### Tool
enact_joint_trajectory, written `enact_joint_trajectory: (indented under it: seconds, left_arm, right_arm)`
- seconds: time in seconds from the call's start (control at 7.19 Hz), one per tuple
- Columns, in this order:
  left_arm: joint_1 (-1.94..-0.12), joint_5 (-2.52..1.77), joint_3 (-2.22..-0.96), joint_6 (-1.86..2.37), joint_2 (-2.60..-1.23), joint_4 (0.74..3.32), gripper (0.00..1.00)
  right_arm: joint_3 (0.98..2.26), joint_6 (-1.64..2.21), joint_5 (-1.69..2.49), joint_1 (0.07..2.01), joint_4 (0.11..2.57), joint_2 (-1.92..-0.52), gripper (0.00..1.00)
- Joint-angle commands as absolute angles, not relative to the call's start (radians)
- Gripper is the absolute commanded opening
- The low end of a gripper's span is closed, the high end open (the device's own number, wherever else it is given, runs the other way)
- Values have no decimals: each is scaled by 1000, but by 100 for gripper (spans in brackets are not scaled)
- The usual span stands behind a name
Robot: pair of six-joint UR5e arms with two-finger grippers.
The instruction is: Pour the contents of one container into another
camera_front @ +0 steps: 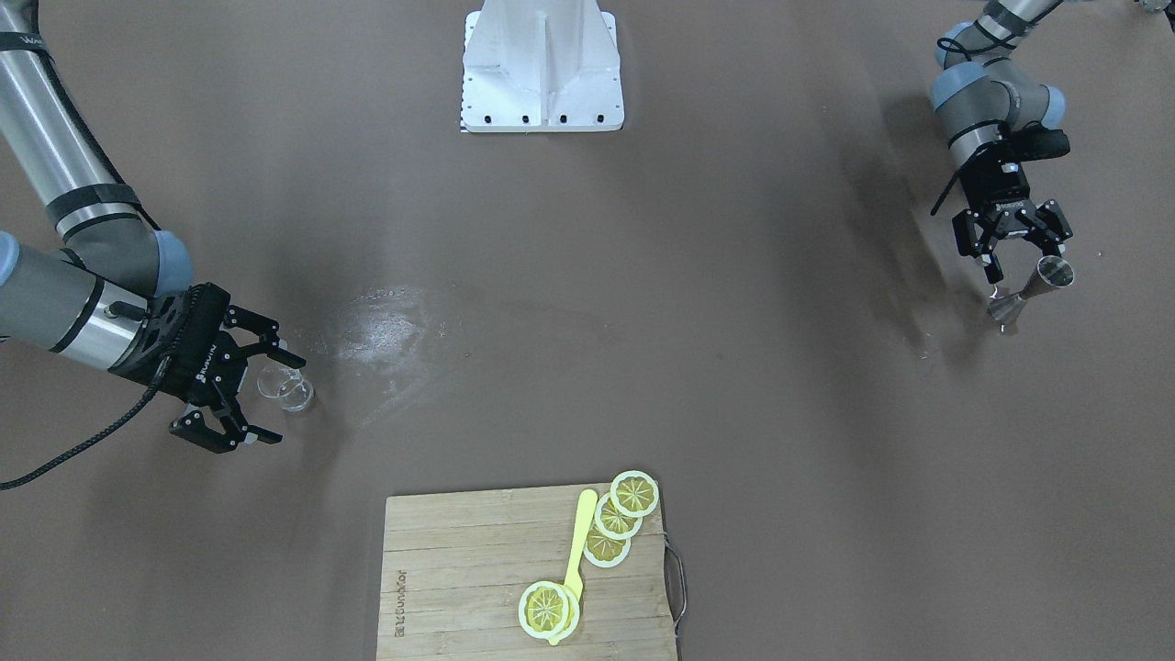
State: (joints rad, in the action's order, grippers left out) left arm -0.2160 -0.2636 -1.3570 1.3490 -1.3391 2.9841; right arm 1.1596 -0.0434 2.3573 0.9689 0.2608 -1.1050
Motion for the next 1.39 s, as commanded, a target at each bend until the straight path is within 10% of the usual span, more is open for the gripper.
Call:
enact_joint_trajectory:
  seconds: [0.0,1.25]
  left_arm:
    - [-144,-193,-1367,1358,-1309,2976,99]
    - [-58,-341,-1829,992,-1295,2933,99]
  right_arm:
    - [1167,241,2274,1006,264,-1109,100]
    - [1377,379,2141,1373,1309,-1160,100]
